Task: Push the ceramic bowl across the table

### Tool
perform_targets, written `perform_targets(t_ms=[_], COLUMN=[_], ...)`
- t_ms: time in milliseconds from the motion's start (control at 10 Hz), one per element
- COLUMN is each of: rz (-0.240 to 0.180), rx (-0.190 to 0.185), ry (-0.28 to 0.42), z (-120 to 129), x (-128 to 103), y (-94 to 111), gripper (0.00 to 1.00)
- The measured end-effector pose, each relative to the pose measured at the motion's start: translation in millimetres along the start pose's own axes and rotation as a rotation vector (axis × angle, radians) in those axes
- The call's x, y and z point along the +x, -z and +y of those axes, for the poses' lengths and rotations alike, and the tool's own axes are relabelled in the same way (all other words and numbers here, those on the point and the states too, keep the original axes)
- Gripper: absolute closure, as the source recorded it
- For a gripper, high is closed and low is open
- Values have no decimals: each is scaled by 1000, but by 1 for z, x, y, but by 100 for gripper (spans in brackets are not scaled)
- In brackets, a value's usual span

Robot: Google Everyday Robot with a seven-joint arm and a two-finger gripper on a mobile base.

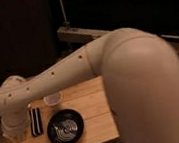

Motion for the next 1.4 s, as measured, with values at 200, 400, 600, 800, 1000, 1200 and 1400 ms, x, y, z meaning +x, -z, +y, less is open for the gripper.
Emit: perform_targets(t_ms=[200, 400, 600, 800, 1000, 1200, 1400], rz=[22, 53, 66, 66, 63, 60, 56], rx=[-30, -38, -43, -43, -28, -20, -8], ry=[54, 77, 68, 70, 69, 57, 49], z=[5, -12, -29, -37, -36, -42, -44], x=[-7, -3, 3, 8, 10, 11, 11], y=[-18, -43, -54, -57, -66, -72, -78], gripper=[100, 100, 100, 100, 100, 100, 100])
